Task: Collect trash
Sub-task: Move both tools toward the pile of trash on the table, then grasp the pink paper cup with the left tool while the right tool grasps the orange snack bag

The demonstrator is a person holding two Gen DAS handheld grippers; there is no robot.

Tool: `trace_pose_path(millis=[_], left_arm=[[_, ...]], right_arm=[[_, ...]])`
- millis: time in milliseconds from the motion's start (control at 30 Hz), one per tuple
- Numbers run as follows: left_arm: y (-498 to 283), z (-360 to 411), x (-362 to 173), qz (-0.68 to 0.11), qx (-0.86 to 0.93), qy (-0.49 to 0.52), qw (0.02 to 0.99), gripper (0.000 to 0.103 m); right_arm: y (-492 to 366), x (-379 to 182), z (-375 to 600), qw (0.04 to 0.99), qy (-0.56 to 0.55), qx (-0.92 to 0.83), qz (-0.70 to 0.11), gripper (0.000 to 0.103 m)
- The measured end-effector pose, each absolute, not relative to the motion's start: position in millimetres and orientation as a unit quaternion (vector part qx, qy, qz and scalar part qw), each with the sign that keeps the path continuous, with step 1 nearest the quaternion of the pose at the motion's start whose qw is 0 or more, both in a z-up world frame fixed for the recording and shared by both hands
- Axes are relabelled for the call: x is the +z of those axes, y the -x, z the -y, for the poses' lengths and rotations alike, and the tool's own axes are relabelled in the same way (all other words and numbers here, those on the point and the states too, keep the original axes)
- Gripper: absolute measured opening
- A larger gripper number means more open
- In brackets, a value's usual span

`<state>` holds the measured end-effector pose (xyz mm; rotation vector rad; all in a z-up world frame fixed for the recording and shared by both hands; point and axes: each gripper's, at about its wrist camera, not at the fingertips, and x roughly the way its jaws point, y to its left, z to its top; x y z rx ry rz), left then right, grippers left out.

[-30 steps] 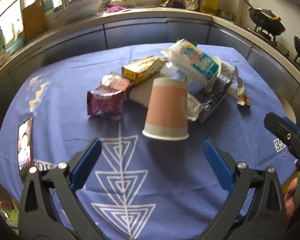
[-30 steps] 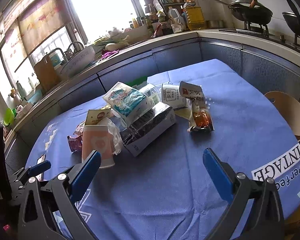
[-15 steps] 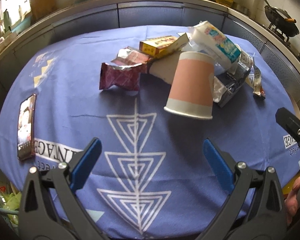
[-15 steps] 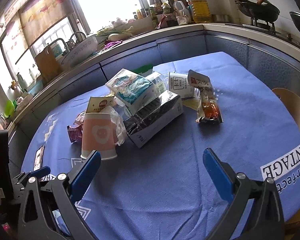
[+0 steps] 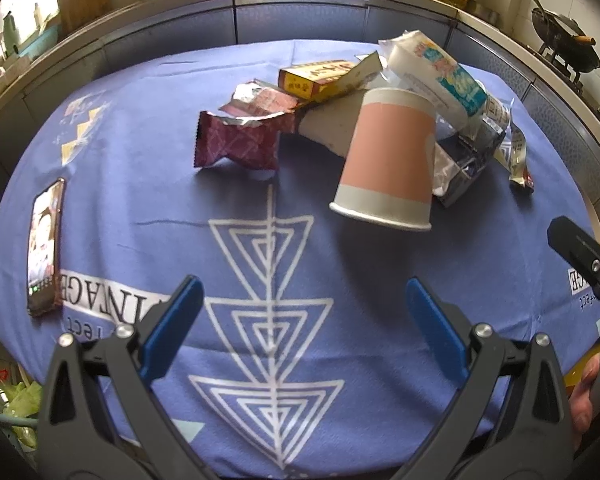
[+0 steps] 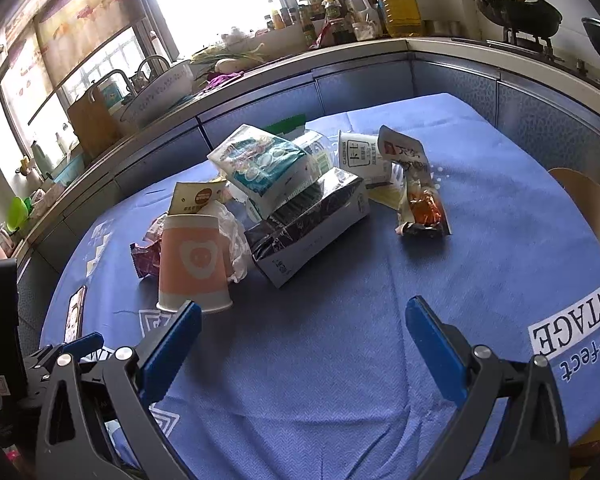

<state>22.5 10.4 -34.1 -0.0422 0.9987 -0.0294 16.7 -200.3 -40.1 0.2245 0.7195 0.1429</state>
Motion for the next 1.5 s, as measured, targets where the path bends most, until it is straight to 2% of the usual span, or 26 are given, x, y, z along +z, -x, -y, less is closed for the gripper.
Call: trace_pose_path(millis=[167,467,533,600,700,800,900,967,1067,1133,1200,1500], left_arm=[[-23.1,-10.5,-34.5,-0.477,-0.015,0.019,0.879,0.097],[-23.7,-33.8,-21.3,-0.419,-0.059,0.024,0.906,0.097],[-28.9,-33.5,-19.5,-0.413,-0.078,0.031,0.907,0.097],[-40.3,-28.5,-17.0,-0.409,-0.099,0.034,0.906,0.097],[-56.8,-14.1,-14.6,-0.407,-0.124,0.035,0.904,0.097],[-75.0,4.7,-18.8,-0.414,-0.137,0.022,0.900,0.097],[-88.4,19.9,-27.2,-0.424,-0.137,0.003,0.895,0.097],[-92.9,25.4,-31.3,-0.429,-0.140,-0.001,0.893,0.093],[-97.0,30.3,-40.2,-0.442,-0.139,-0.008,0.886,0.080],[-97.9,31.1,-46.2,-0.453,-0.137,-0.008,0.881,0.063],[-94.7,29.4,-45.8,-0.450,-0.134,-0.002,0.883,0.059],[-45.8,15.2,-24.1,-0.424,-0.160,0.013,0.891,0.057]], right_arm=[[-17.9,-43.7,200.1,0.925,-0.111,0.071,-0.357,0.099],[-21.3,-55.2,205.9,0.918,-0.127,0.081,-0.366,0.098],[-22.3,-58.0,207.8,0.916,-0.133,0.086,-0.368,0.093],[-25.0,-60.1,207.5,0.913,-0.133,0.095,-0.375,0.078],[-28.6,-63.8,209.7,0.906,-0.138,0.107,-0.386,0.068],[-31.9,-66.8,219.5,0.902,-0.149,0.111,-0.389,0.058],[-34.7,-65.9,239.7,0.910,-0.153,0.081,-0.376,0.055],[-37.1,-64.6,256.1,0.917,-0.154,0.055,-0.364,0.055],[-46.5,-64.4,275.3,0.922,-0.148,0.030,-0.356,0.055],[-57.6,-64.2,284.4,0.925,-0.138,0.022,-0.355,0.055],[-69.4,-64.6,287.4,0.926,-0.123,0.020,-0.355,0.055],[-126.8,-75.6,296.2,0.912,-0.112,0.048,-0.390,0.058]])
